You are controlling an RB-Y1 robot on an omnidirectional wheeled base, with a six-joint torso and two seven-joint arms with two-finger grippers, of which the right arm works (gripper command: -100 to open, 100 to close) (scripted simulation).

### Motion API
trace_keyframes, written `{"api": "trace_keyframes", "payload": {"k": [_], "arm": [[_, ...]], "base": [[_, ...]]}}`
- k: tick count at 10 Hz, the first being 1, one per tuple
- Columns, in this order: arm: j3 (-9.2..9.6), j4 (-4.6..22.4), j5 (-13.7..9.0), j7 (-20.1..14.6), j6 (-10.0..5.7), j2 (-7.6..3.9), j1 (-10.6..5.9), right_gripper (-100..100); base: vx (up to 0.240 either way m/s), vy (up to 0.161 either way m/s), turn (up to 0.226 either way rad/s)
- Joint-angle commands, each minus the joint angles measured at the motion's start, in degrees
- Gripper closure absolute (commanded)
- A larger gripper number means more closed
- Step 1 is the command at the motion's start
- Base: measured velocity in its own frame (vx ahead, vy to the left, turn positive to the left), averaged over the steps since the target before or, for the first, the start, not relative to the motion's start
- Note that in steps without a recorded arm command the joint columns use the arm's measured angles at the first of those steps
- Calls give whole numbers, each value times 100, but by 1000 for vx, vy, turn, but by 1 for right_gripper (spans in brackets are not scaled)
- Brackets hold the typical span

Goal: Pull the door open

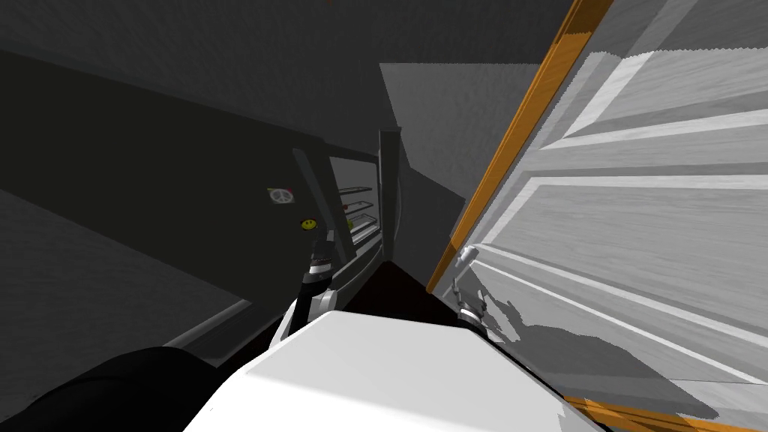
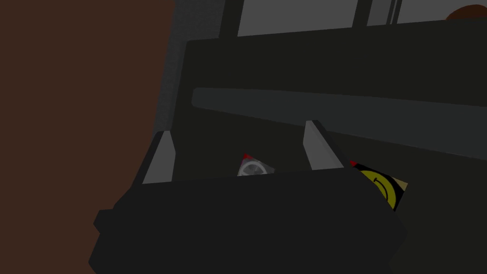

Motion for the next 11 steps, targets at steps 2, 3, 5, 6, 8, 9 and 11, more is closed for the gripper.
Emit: {"api": "trace_keyframes", "payload": {"k": [2, 3, 5, 6, 8, 9, 11], "arm": [[54, 266, -214, -216, -119, -60, -62, -100], [72, 346, -286, -283, -157, -80, -77, -100], [118, 550, -469, -451, -252, -132, -115, -100], [131, 606, -519, -498, -279, -146, -126, -100], [181, 831, -721, -684, -384, -203, -168, -100], [163, 760, -660, -622, -341, -191, -154, -100], [183, 954, -622, -905, -371, -326, -171, -100]], "base": [[94, -50, 53], [75, -48, 68], [99, -57, 92], [78, -64, 38], [101, -76, 89], [55, -54, 30], [162, -44, -24]]}}
